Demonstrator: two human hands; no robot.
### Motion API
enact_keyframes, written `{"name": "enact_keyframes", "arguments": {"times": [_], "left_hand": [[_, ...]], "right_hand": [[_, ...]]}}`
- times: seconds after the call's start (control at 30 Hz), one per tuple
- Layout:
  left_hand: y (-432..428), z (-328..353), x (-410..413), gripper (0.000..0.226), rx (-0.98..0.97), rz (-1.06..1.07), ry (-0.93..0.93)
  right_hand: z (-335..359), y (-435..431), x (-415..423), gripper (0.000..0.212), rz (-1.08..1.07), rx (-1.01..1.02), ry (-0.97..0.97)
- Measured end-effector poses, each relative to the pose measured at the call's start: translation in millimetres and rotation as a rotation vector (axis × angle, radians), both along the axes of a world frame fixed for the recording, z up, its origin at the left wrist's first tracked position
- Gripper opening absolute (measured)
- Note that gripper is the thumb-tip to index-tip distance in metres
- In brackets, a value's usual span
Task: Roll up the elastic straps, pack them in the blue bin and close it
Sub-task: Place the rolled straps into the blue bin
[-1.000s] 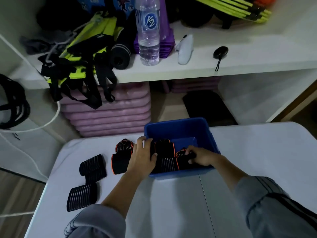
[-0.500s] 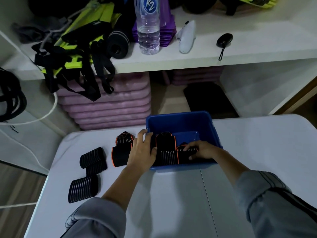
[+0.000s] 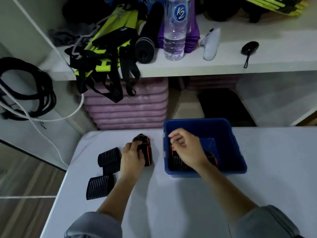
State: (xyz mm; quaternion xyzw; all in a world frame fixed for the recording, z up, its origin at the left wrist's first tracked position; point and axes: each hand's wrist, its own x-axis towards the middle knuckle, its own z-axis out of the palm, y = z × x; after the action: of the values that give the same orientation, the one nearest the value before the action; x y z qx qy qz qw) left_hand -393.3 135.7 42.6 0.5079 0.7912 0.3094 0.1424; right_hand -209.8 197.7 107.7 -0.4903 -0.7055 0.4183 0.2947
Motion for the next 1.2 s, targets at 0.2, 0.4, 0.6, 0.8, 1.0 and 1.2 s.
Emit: {"name": "enact_keyframes", "arguments": {"times": [0.2,0.4,0.6,0.8,1.0,1.2], "left_hand": [[-8,-20,-37,0.041,-0.224,0.019,-0.176],[-7,-46,-47,0.052,-0.298,-0.094,-0.298],[-6,-60,-55,0.054,-0.269,-0.117,-0.311],[-5,-65,-56,0.053,-0.242,-0.092,-0.348],[-12,-65,-55,0.052,-0.198,-0.097,-0.330],[-16,-40,-53,0.056,-0.122,-0.029,-0.285]], "right_hand": [[-44,-24,-101,0.053,0.229,-0.283,-0.273],[-101,-5,-125,0.079,0.142,-0.451,-0.456],[-122,4,-131,0.068,0.096,-0.435,-0.387],[-128,1,-131,0.061,-0.010,-0.384,-0.191],[-129,-9,-128,0.048,-0.016,-0.390,-0.039],[-96,-9,-131,0.040,0.011,-0.218,0.017]]}}
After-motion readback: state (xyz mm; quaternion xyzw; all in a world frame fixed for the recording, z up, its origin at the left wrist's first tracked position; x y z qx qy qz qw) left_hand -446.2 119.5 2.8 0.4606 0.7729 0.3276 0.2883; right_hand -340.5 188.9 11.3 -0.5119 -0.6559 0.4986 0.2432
